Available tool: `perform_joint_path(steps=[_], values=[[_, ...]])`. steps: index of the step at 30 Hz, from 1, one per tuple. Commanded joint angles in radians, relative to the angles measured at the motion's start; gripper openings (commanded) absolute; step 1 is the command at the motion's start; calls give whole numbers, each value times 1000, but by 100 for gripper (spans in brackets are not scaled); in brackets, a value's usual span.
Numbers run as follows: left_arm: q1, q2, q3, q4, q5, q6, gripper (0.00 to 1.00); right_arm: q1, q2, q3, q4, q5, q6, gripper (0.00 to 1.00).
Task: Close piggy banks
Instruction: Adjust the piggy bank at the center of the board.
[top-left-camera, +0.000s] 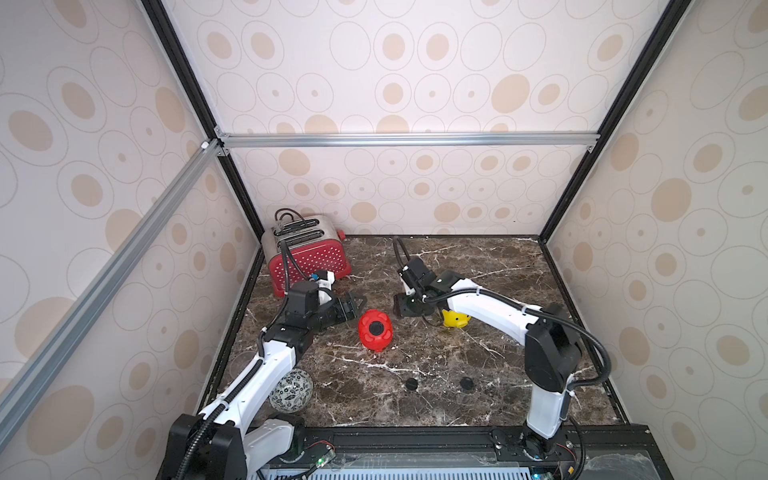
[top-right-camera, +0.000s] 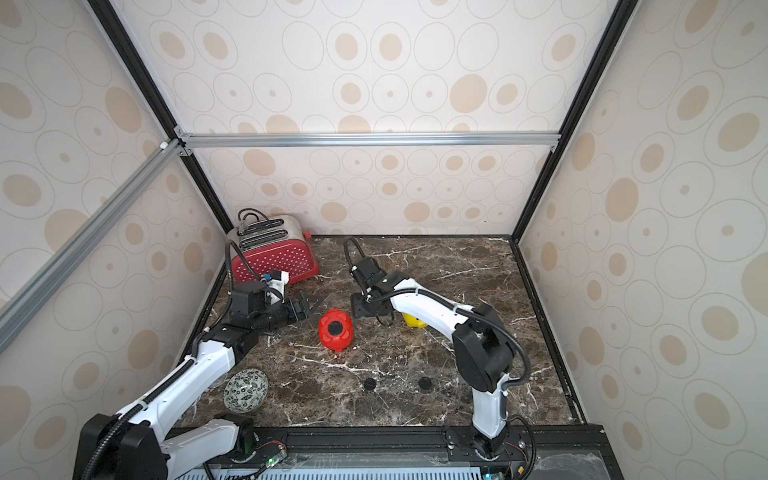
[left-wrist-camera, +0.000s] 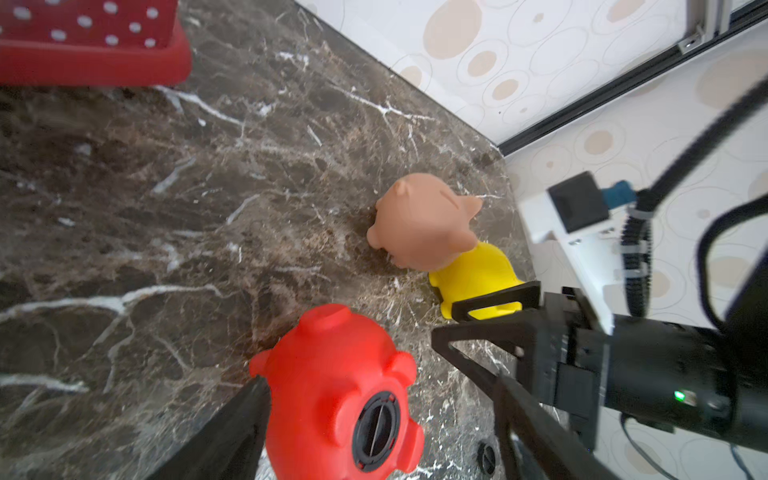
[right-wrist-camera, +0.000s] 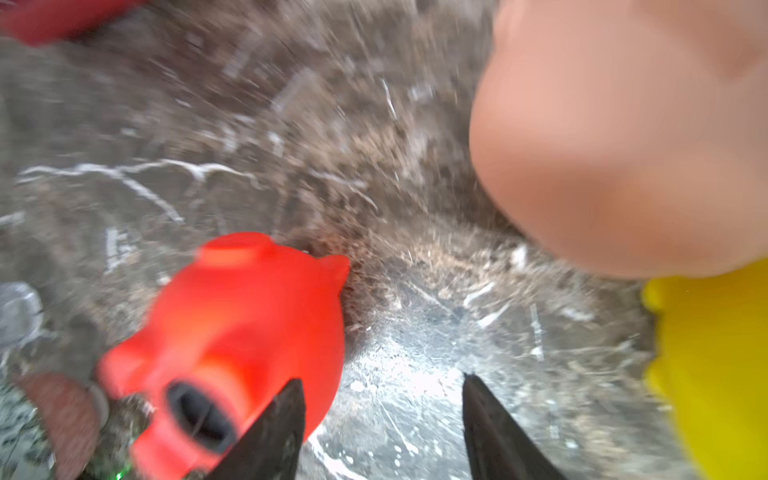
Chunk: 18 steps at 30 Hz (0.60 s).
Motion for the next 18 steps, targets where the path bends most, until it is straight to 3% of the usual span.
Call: perform_joint_path(steps=[1,7,14,18], values=[[-10,53,92,-21,24,23,84,-78,-65,38,-50,23,-91,69],[-80,203,258,-74,10,44,83,-240,22,189,-105,-108,-165,84],[-179,400,444,-105,-29,14,83,-346,299,546,-274,-240,-192,87],[-202,492,519,-102,-28,-6,83,-369,385,616,-277,-313,-164,87]])
